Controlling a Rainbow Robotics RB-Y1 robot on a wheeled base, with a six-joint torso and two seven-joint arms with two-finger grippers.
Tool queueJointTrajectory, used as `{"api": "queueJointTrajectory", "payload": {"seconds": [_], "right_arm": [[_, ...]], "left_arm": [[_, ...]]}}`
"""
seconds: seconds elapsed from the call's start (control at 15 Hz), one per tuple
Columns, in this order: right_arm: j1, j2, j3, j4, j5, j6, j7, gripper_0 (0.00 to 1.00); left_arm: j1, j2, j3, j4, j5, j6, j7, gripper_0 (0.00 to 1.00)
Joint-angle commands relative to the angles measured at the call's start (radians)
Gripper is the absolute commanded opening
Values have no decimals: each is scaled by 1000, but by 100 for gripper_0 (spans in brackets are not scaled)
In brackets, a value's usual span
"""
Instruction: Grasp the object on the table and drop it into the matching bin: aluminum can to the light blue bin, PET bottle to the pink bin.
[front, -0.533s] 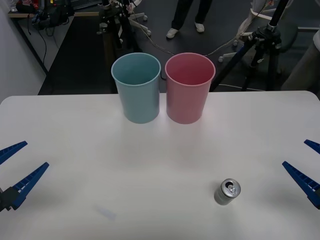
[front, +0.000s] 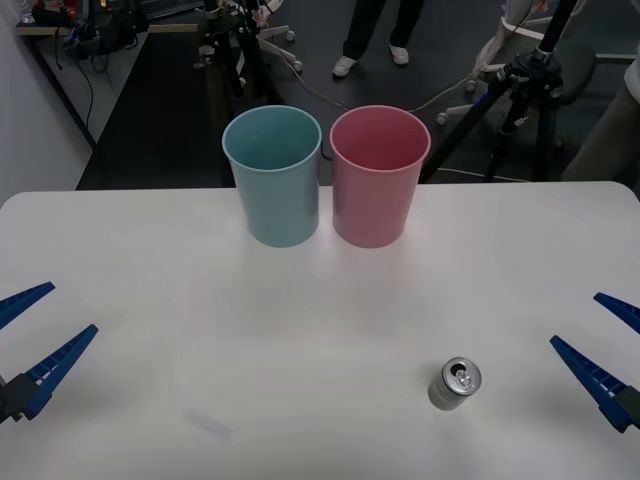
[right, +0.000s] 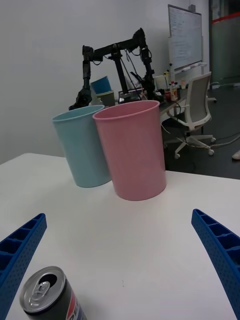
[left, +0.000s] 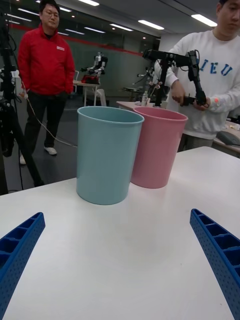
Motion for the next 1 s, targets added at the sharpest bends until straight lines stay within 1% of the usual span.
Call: {"api": "queueJointTrajectory", "payload": {"seconds": [0.07,0.27,0.6,0.8,1.0], "right_arm": [[33,0,15,0,1,-10,32,100],[74,0,41,29,1,-24,154,100],[61,-2,63,204,9,-129,345,100],[56,-5,81,297,10,-173,451,100],[54,-6,113,356,10,-190,536,100]], "left_arm": [[0,0,0,0,0,0,0,100],[0,0,0,0,0,0,0,100],[0,0,0,0,0,0,0,100],[0,0,0,0,0,0,0,100],[0,0,0,0,0,0,0,100]]}}
